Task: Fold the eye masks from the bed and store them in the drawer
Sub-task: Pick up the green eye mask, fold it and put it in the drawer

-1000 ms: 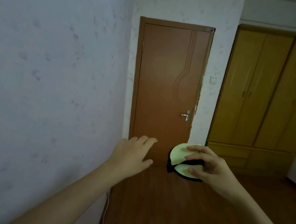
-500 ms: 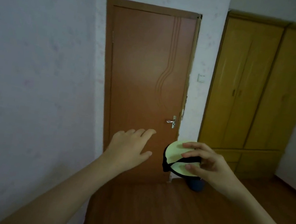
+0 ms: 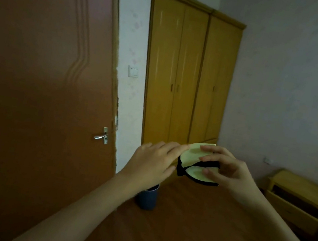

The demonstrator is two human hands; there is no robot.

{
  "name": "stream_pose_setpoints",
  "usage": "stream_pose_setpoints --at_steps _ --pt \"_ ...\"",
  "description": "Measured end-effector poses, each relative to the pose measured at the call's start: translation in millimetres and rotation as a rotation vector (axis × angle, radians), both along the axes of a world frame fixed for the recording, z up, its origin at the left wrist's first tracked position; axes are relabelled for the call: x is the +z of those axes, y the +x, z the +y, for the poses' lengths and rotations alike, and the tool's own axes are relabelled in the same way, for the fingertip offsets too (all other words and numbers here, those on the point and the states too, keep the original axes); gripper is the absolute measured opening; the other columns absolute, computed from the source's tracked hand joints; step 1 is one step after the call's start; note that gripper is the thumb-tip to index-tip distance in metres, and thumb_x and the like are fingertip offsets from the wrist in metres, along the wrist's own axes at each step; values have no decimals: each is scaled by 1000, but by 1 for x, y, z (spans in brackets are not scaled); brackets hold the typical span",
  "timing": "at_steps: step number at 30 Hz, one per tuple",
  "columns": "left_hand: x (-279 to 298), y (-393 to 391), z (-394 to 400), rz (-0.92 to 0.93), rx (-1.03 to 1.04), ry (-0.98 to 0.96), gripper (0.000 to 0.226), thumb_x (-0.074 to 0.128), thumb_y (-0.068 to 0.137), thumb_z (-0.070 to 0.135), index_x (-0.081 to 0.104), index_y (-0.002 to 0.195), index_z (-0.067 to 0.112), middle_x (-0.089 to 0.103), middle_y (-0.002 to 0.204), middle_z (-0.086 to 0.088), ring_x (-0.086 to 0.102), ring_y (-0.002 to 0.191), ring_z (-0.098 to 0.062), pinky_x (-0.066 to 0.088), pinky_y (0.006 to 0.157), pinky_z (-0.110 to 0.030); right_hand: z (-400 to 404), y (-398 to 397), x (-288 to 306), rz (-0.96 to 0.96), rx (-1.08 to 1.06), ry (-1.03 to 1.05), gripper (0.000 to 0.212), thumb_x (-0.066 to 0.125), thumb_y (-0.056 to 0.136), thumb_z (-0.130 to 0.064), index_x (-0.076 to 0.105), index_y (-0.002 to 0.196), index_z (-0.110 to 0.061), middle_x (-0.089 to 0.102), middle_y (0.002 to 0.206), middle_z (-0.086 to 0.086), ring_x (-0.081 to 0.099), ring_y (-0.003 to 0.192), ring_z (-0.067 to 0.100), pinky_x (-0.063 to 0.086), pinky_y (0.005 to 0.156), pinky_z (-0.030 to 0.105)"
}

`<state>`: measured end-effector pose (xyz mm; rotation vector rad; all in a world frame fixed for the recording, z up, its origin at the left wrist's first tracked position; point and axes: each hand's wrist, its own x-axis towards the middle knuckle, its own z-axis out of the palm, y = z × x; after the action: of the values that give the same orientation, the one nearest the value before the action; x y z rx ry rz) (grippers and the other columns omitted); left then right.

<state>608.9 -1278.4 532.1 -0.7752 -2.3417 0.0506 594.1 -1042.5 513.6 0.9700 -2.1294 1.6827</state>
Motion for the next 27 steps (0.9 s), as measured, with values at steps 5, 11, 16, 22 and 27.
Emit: stream_pose_setpoints --at_steps 5,11,16,22,27 --pt "-1 -122 31 -5 -131 4 54 67 83 26 51 134 26 59 129 8 62 102 -12 49 65 -26 32 -93 1 -31 -65 -63 23 67 78 3 71 101 -2 57 127 6 56 121 13 53 88 24" --pt "-11 -288 87 62 -292 -7 47 62 86 25 54 132 30 62 128 6 65 95 -11 48 60 -24 83 -220 -8 -38 -201 -111 25 68 76 1 69 101 3 57 128 8 55 123 19 52 95 33" --pt "-36 -428 171 11 -417 -15 45 38 91 29 51 134 31 62 127 7 64 99 -12 53 63 -28 158 -321 -24 -63 -388 16 27 71 79 -15 71 106 -17 57 128 -2 55 123 16 51 96 35" --pt "-79 -531 330 -49 -717 7 39 47 91 34 58 128 28 64 124 6 66 94 -13 52 59 -29 283 -374 -53 -131 -703 251 47 76 71 -39 63 117 -36 54 131 -16 50 126 7 43 103 26" --pt "-131 -597 475 -115 -850 -77 48 62 86 41 54 132 27 62 127 7 64 96 -10 48 62 -25 409 -412 -101 -229 -895 272 42 76 71 -40 65 111 -38 56 127 -19 50 124 5 45 104 36"
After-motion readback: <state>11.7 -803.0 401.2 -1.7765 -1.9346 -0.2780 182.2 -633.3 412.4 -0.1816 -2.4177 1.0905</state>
